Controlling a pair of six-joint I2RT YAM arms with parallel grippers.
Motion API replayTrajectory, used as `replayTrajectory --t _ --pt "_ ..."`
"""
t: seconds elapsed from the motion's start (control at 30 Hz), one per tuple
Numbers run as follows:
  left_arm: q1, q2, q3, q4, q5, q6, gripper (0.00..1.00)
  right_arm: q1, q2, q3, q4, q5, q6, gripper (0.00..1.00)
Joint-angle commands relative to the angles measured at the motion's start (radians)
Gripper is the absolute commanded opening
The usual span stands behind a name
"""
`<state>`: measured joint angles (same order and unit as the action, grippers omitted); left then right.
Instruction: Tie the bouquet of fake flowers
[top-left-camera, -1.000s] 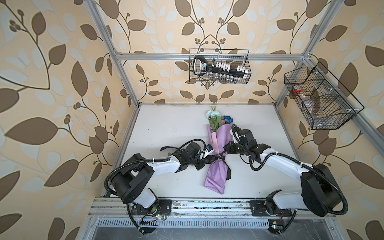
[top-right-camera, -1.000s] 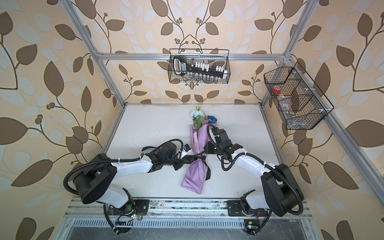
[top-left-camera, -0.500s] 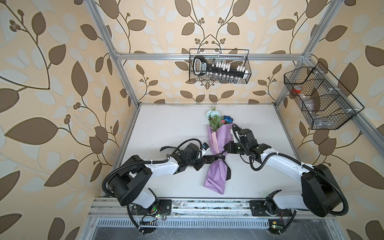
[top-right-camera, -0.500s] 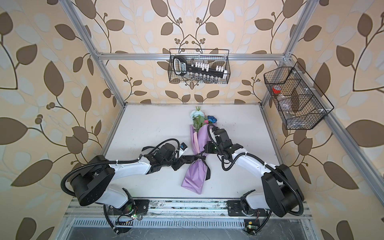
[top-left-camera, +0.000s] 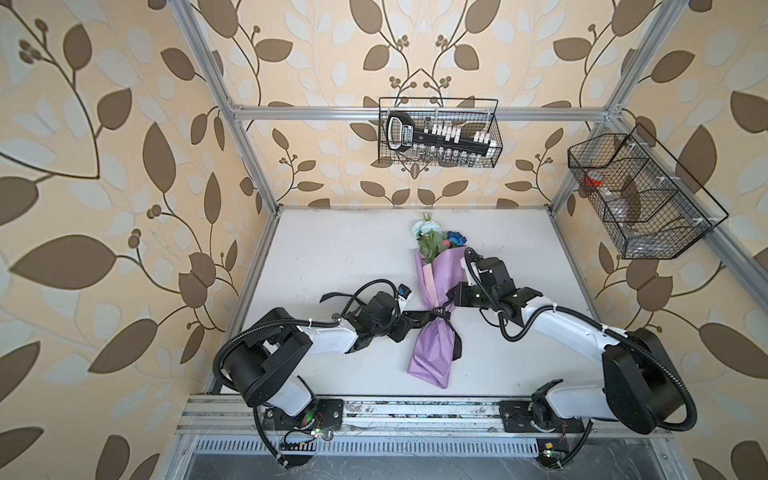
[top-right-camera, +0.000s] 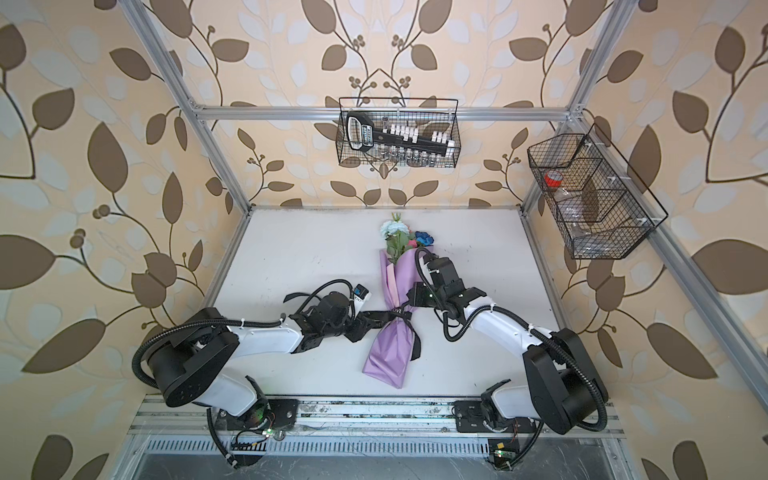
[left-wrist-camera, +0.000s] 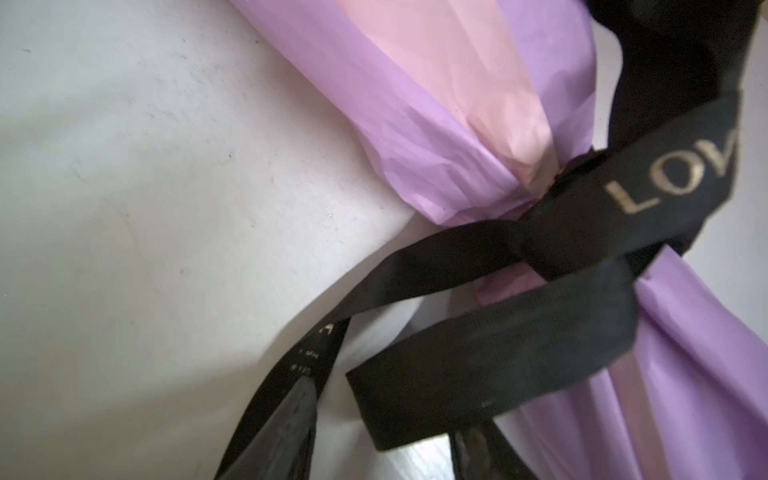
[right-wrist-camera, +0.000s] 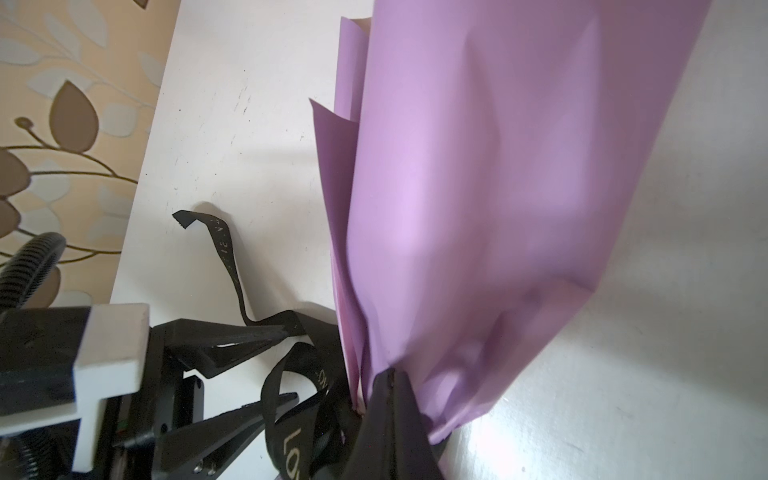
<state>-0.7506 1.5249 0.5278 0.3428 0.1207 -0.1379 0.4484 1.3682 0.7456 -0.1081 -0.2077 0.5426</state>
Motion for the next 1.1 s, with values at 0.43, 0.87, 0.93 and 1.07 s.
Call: replayTrajectory --t 0.43,0.87,0.93,1.07 --pt "-0.016 -0.067 0.010 0.005 -0.071 -0.016 0.00 -0.011 -0.053 -0.021 0.011 0.062 0.016 0.00" --pt "-0.016 -0.103 0.035 -0.106 -0.093 -0.022 0.00 -0.027 -0.067 -0.056 0.012 0.148 0.038 0.00" --pt "-0.016 -0.096 0.031 -0.101 -0.092 -0.027 0.00 -0.028 -0.080 -0.072 0.009 0.174 0.045 0.00" --pt "-0.016 -0.091 0.029 -0.099 -0.093 -0.030 0.00 -0.034 -0.101 -0.097 0.003 0.212 0.052 0.00"
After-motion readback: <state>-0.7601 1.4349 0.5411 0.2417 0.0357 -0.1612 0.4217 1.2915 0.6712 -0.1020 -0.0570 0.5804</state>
